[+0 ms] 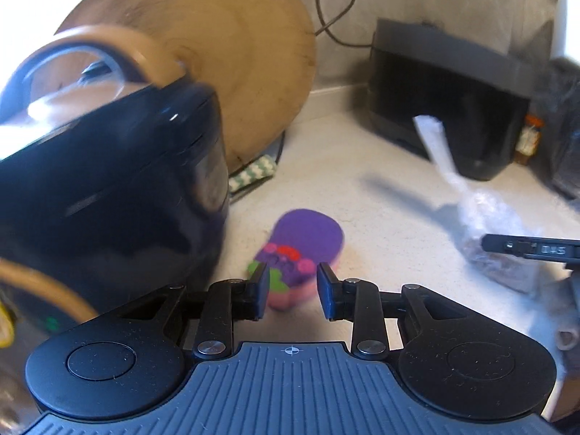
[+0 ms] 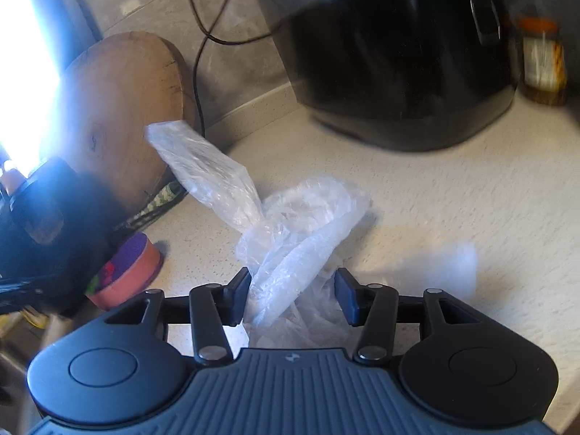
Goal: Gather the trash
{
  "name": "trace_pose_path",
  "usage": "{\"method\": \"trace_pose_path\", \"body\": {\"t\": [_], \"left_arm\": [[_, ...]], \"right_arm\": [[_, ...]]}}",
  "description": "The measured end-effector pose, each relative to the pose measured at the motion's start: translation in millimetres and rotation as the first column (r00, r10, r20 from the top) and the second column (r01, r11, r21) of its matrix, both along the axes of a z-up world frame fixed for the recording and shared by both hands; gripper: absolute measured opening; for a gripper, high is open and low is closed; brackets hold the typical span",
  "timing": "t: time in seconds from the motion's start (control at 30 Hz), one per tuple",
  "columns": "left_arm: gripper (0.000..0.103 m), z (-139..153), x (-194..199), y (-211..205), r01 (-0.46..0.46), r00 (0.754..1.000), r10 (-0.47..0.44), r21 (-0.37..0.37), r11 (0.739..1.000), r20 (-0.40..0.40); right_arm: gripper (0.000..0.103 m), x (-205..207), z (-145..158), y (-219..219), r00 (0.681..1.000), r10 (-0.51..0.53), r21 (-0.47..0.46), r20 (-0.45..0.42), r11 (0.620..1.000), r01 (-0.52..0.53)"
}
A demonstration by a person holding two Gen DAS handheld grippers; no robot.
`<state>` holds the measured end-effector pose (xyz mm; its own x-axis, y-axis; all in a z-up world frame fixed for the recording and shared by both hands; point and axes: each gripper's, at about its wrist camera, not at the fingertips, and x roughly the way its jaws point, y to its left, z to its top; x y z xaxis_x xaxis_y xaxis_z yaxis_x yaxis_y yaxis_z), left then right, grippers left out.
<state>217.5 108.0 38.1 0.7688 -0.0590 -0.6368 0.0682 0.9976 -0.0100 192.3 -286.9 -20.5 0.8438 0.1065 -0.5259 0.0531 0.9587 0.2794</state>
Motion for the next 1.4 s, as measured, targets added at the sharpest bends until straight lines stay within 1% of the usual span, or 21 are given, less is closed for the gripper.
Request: {"method": "trace_pose_path", "body": {"t": [0.03,0.07,0.1,0.13,0.17,0.2,0.27,0.3,0.37,0.43,0.5,0.57,0.67,0.8,0.9,0.97,1.03,1.1,1.2,1.3,1.4], "left_arm": [[0.033,-0.1,-3.4,3.6,0.016,1.0,-0.016,-0.003,1.0,0.002],[0.033,-1.9,-8.3,4.5,0.028,1.0,-0.028,0.007,1.0,0.002],[0.033,-3.7,-12.2,3.2,0.035,0.999,-0.035,0.022,0.999,-0.003],[0.033,-7.0,-13.5,3.4,0.044,0.999,-0.044,0.035,0.998,-0.013],[0.033,-9.7,-14.1,4.2,0.054,0.998,-0.053,0.042,0.998,-0.022],[0.033,-12.0,-14.9,4.7,0.064,0.998,-0.063,0.044,0.997,-0.029],[0.033,-14.9,-17.1,6.7,0.082,0.996,-0.081,0.044,0.996,-0.035],[0.033,-16.4,-17.6,6.2,0.088,0.996,-0.087,0.046,0.995,-0.035],[0.033,-17.3,-23.7,8.2,0.087,0.996,-0.085,0.063,0.994,-0.033],[0.033,-18.5,-25.1,8.4,0.069,0.997,-0.066,0.09,0.994,-0.036],[0.033,-19.8,-26.2,9.0,0.066,0.997,-0.061,0.112,0.991,-0.049],[0.033,-21.4,-30.2,9.8,0.08,0.996,-0.073,0.133,0.988,-0.058],[0.033,-22.6,-36.2,14.2,0.103,0.994,-0.096,0.135,0.986,-0.06],[0.033,-23.1,-40.1,23.5,0.11,0.993,-0.103,0.123,0.986,-0.06],[0.033,-22.1,-45.3,29.6,0.105,0.994,-0.1,0.11,0.988,-0.048],[0.033,-21.6,-47.9,33.0,0.101,0.994,-0.098,0.099,0.99,-0.039],[0.033,-21.8,-51.5,32.9,0.099,0.995,-0.096,0.091,0.991,-0.035],[0.033,-22.1,-52.2,32.6,0.097,0.995,-0.094,0.082,0.992,-0.037],[0.033,-20.5,-51.5,31.4,0.1,0.995,-0.097,0.07,0.993,-0.038],[0.033,-18.2,-48.3,19.4,0.117,0.993,-0.116,0.031,0.993,-0.024],[0.033,-14.3,-42.1,-1.8,0.164,0.986,-0.166,-0.049,0.985,-0.023]], "right_arm": [[0.059,-4.8,9.0,10.8,0.999,0.021,-0.069,0.03,0.997,-0.019],[0.071,-8.8,19.5,22.2,0.997,0.047,-0.133,0.059,0.99,-0.039],[0.081,-11.5,30.7,33.1,0.994,0.068,-0.176,0.085,0.983,-0.052],[0.084,-12.7,42.2,43.5,0.99,0.09,-0.199,0.105,0.978,-0.068],[0.088,-10.9,52.9,53.2,0.987,0.111,-0.202,0.113,0.975,-0.087],[0.09,-6.0,61.3,62.6,0.986,0.131,-0.192,0.106,0.975,-0.109],[0.095,11.9,67.8,83.6,0.981,0.187,-0.158,0.05,0.971,-0.177],[0.095,23.3,65.7,95.0,0.976,0.217,-0.133,0.014,0.968,-0.213],[0.095,44.8,54.8,118.3,0.972,0.232,-0.091,-0.046,0.968,-0.235],[0.095,60.7,40.8,141.5,0.967,0.245,-0.06,-0.074,0.966,-0.25],[0.095,73.8,27.7,166.9,0.958,0.267,-0.054,-0.101,0.96,-0.274],[0.095,80.1,18.4,189.0,0.954,0.271,-0.082,-0.124,0.956,-0.283],[0.095,90.6,11.8,212.9,0.963,0.232,-0.141,-0.138,0.958,-0.251],[0.095,106.6,9.2,224.5,0.969,0.188,-0.163,-0.158,0.963,-0.213],[0.095,118.7,4.5,231.6,0.966,0.179,-0.209,-0.185,0.954,-0.217],[0.096,123.7,-1.1,230.7,0.961,0.173,-0.224,-0.215,0.949,-0.221],[0.097,122.2,-2.6,222.3,0.963,0.166,-0.19,-0.211,0.96,-0.207],[0.089,118.6,0.0,211.7,0.964,0.172,-0.154,-0.201,0.967,-0.205],[0.087,104.2,10.5,187.8,0.964,0.191,-0.116,-0.187,0.97,-0.215],[0.087,72.5,34.8,148.9,0.977,0.18,-0.091,-0.116,0.977,-0.191],[0.087,23.4,63.8,94.9,0.994,0.105,-0.08,0.0,0.991,-0.105]]}}
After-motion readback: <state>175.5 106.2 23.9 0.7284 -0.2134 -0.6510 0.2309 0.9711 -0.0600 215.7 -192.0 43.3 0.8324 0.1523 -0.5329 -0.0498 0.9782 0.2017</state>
